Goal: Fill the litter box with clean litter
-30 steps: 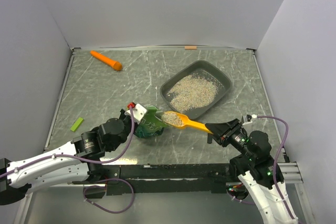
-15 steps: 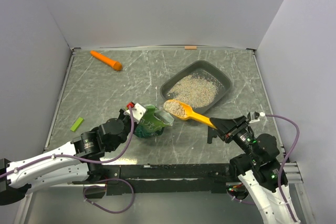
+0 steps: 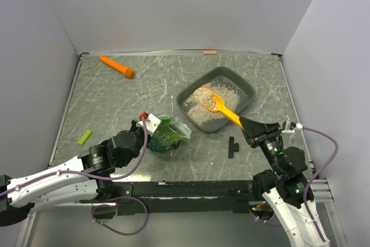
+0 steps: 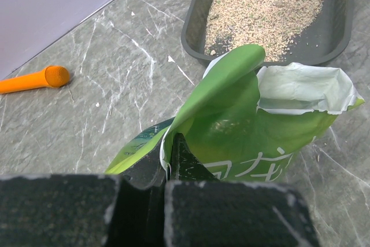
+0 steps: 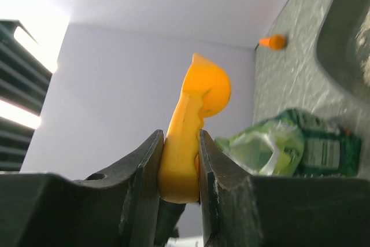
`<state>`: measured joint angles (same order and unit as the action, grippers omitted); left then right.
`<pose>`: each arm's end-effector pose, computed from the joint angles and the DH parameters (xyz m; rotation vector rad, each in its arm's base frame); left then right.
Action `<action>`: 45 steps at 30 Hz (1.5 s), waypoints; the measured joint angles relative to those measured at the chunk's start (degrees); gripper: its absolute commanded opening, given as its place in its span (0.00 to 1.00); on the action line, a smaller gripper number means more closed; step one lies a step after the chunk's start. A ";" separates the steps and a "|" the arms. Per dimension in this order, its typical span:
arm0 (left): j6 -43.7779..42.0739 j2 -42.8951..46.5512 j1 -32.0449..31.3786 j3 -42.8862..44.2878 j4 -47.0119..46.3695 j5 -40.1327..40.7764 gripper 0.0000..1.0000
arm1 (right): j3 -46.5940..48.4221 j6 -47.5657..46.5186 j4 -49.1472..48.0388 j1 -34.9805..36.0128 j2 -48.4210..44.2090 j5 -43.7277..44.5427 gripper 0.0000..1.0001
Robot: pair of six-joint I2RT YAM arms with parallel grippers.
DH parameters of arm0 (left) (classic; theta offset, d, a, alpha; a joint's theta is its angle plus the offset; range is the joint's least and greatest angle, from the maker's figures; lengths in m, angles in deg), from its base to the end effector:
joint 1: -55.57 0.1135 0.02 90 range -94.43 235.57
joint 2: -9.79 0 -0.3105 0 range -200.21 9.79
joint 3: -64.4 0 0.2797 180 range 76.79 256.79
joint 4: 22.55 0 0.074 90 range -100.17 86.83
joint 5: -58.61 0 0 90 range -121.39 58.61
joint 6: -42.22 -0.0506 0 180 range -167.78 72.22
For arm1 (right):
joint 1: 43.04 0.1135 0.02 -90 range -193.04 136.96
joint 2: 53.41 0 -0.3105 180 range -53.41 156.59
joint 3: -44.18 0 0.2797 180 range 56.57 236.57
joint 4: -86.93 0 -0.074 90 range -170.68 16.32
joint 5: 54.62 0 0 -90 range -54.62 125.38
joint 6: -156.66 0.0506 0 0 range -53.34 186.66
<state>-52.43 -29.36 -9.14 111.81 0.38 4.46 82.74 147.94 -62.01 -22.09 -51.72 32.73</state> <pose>0.0983 -0.1386 0.3206 0.6285 1.6667 -0.1836 0.0527 0.0227 0.3031 0.7947 1.4516 1.4495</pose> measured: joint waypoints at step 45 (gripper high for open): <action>0.00 0.33 0.00 0.00 0.22 1.64 0.01 | 10.99 -42.66 -10.05 0.04 48.68 11.74 0.00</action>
<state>-52.43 -29.04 -9.14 111.81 0.60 6.10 93.74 105.27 -72.06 -22.04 -3.04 44.46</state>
